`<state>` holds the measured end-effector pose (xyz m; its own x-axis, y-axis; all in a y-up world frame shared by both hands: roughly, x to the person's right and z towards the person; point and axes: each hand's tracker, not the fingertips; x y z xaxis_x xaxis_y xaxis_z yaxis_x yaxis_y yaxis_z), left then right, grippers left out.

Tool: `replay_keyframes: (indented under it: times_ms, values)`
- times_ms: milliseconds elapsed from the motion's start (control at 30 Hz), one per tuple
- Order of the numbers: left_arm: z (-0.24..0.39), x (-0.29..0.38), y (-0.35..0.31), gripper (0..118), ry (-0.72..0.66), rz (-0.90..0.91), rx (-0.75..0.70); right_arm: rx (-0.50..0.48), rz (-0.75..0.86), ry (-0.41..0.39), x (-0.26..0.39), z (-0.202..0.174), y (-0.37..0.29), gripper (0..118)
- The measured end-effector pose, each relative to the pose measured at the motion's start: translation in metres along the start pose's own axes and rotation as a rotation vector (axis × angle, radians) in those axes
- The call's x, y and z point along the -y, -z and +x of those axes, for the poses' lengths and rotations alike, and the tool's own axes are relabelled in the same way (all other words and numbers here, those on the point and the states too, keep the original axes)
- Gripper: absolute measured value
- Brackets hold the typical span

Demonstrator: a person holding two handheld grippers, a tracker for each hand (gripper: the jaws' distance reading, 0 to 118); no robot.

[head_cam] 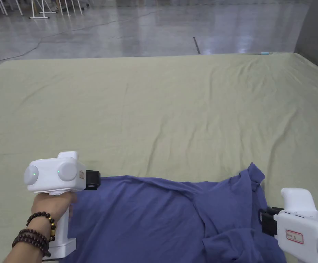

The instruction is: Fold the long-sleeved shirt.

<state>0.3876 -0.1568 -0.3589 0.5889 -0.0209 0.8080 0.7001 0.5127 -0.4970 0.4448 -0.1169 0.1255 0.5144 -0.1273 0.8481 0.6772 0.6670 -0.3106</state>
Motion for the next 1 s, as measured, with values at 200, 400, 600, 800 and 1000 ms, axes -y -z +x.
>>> replay_keyframes:
  times_ms: [200, 400, 600, 800, 1000]
  values:
    - [0.001, -0.003, 0.045, 79, 0.039, -0.062, -0.038, 0.004, -0.041, -0.007, 0.006, 0.015, 0.018, 2]
    - [0.01, 0.002, -0.004, 0, 0.103, 0.027, 0.034, 0.022, -0.062, -0.006, -0.011, 0.025, 0.03, 2]
    - [0.017, 0.007, -0.059, 0, 0.167, 0.137, 0.044, -0.006, -0.031, 0.015, -0.098, 0.038, 0.056, 3]
    - [0.018, 0.012, -0.071, 0, 0.151, 0.158, 0.068, 0.089, -0.099, 0.022, -0.157, 0.047, 0.111, 115]
    - [0.017, 0.016, -0.059, 0, 0.137, 0.135, 0.079, 0.142, -0.369, 0.021, -0.153, 0.052, 0.183, 115]
